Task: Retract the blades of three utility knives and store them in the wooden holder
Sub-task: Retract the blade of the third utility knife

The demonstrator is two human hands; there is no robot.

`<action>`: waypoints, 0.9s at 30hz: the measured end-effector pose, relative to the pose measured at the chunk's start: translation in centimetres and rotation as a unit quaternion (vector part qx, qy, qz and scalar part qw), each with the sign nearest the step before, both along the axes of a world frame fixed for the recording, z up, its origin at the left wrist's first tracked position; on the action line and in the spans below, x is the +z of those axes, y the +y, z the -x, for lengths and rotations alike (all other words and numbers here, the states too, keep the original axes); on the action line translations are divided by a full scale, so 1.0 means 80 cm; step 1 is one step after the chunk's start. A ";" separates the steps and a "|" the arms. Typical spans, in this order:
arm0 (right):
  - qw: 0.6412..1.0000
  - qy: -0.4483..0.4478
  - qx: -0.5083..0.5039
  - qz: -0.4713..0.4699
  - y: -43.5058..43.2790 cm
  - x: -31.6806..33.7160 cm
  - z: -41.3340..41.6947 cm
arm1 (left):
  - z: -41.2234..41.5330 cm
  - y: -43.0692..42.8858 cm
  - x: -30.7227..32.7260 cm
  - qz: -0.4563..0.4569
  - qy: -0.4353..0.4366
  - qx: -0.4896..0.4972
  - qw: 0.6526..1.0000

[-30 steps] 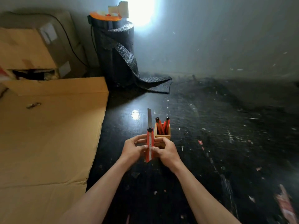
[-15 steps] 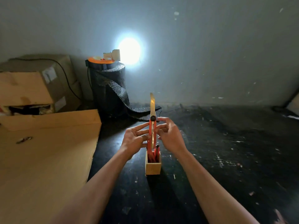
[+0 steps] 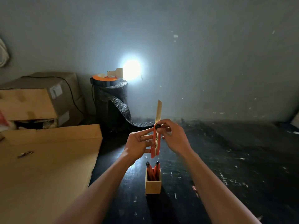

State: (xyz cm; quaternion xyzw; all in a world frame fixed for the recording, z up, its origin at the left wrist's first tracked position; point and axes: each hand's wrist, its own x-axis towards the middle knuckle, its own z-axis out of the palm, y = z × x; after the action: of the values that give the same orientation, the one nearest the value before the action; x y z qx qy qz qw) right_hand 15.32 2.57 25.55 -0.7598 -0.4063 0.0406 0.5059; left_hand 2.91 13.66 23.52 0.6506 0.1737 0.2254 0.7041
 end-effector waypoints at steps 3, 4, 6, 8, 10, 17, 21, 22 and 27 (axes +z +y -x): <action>1.000 0.008 0.012 0.002 0.001 -0.003 -0.002 | -0.001 0.003 0.002 0.010 0.004 0.008 1.000; 1.000 0.010 0.014 0.001 0.001 -0.004 -0.003 | -0.001 0.003 0.003 0.015 0.005 0.009 1.000; 1.000 0.010 0.021 0.006 0.001 -0.007 -0.004 | -0.001 0.005 0.004 0.025 0.005 0.010 1.000; 0.999 -0.001 0.032 0.018 0.000 -0.011 -0.003 | -0.001 0.007 0.004 0.035 0.000 0.008 0.999; 0.999 -0.003 0.043 0.027 -0.002 -0.018 0.000 | -0.001 0.010 0.004 0.049 -0.008 0.005 0.999; 0.998 0.014 0.054 0.033 -0.007 -0.034 0.000 | -0.001 0.008 0.002 0.064 0.004 0.001 0.998; 0.997 0.015 0.057 0.041 -0.011 -0.044 0.002 | -0.003 0.011 0.003 0.068 0.010 0.009 0.998; 0.997 0.020 0.058 0.037 -0.011 -0.045 0.002 | -0.004 0.010 0.004 0.068 0.010 0.008 0.998; 0.997 0.026 0.061 0.030 -0.015 -0.043 0.002 | -0.005 0.006 0.007 0.070 0.014 0.008 0.997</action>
State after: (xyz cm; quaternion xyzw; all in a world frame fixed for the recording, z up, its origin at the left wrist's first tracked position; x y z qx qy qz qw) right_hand 15.19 1.35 22.09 -0.7470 -0.4373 0.1037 0.4899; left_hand 3.29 14.15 24.08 0.6012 0.2039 0.2090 0.7438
